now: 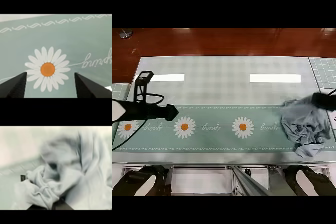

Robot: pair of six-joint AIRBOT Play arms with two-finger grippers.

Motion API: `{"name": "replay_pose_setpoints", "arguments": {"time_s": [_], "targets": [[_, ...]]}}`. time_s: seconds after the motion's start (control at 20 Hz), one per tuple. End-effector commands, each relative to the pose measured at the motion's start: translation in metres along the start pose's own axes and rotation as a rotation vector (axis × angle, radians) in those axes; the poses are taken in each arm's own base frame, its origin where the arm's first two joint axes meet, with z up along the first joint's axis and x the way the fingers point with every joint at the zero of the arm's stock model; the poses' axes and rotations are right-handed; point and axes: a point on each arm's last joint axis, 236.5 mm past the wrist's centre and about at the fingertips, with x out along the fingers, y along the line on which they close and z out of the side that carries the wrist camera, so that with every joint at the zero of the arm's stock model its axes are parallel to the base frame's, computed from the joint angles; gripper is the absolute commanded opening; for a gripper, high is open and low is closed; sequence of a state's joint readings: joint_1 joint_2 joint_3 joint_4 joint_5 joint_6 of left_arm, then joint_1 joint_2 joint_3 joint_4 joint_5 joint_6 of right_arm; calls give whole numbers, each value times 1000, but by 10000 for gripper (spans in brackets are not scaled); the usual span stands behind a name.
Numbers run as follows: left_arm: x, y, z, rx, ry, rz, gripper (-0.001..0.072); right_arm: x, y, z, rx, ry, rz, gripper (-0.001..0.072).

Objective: Fold the shirts.

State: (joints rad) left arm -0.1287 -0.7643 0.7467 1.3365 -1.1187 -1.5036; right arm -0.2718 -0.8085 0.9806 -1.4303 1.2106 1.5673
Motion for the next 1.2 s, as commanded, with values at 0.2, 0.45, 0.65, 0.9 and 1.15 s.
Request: {"name": "replay_pose_setpoints", "arguments": {"time_s": [0.2, 0.45, 0.65, 0.9, 1.15], "targets": [[-17, -15, -13, -45, -66, -75, 700, -247, 93, 111, -213, -632, 240, 26], [-13, -15, -12, -54, -77, -78, 700, -351, 145, 116, -339, -824, 393, 26], [-13, -15, -12, -57, -77, -78, 699, -362, 191, 98, -410, -765, 603, 26], [-13, -15, -12, -58, -77, -78, 700, -306, 264, 57, -537, -449, 864, 26], [-13, -14, -10, -57, -84, -77, 700, -162, 350, -10, -617, -91, 847, 26]]}}
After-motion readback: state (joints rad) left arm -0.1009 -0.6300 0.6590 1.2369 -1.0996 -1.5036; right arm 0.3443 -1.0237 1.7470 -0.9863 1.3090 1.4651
